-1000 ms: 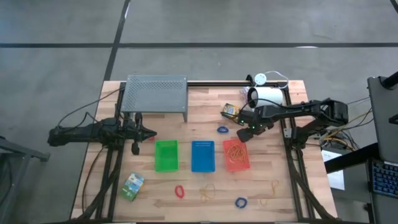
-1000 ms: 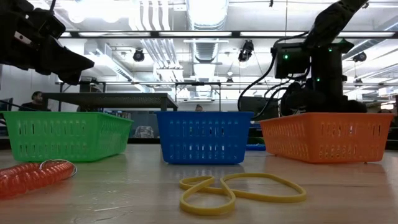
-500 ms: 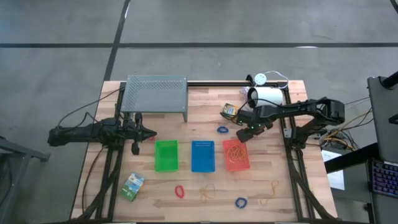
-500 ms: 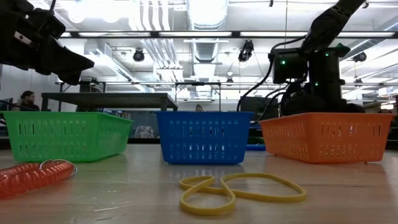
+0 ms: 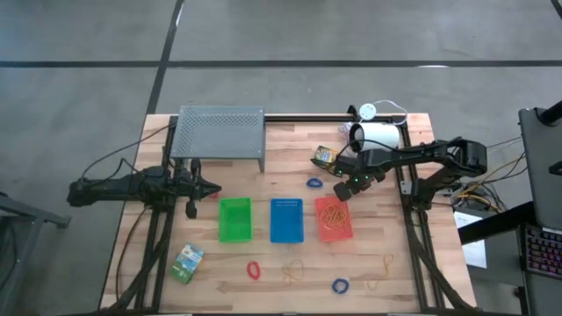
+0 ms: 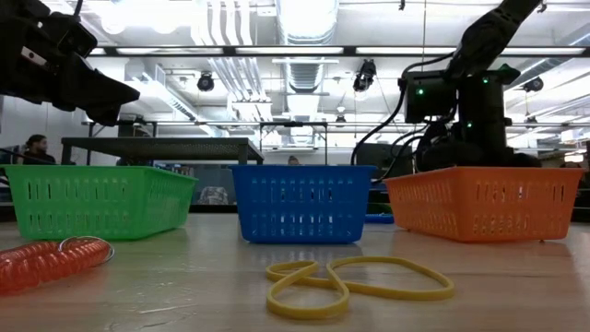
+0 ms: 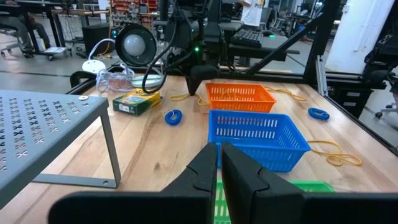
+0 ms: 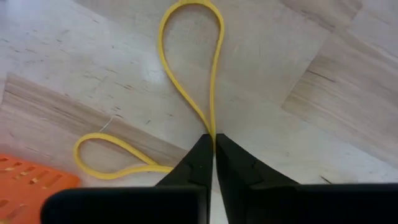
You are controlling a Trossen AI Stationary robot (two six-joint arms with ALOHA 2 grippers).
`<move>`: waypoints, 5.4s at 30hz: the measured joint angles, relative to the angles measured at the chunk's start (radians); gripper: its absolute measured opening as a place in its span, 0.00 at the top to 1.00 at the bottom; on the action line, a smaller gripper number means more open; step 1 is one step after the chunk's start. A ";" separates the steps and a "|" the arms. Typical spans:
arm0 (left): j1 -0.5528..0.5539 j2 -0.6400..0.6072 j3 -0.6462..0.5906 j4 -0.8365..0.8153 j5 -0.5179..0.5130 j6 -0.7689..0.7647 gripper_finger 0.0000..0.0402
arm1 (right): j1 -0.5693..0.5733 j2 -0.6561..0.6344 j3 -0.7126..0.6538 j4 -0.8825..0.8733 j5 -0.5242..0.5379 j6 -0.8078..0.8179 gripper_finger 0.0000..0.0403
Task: Pick & Place Office Desk Supplies
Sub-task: Put the yellow rubber band into the orange bin
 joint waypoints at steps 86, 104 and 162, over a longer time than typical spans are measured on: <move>0.000 0.000 0.000 0.000 0.000 0.000 0.93 | 0.337 -0.724 0.000 0.251 0.166 -0.448 0.98; 0.000 0.000 0.000 0.000 0.000 0.000 0.93 | 0.469 -0.539 0.000 0.272 0.082 -0.516 0.98; 0.000 0.000 0.000 0.000 0.000 0.000 0.93 | 0.473 -0.024 -0.001 0.301 0.013 -0.229 0.94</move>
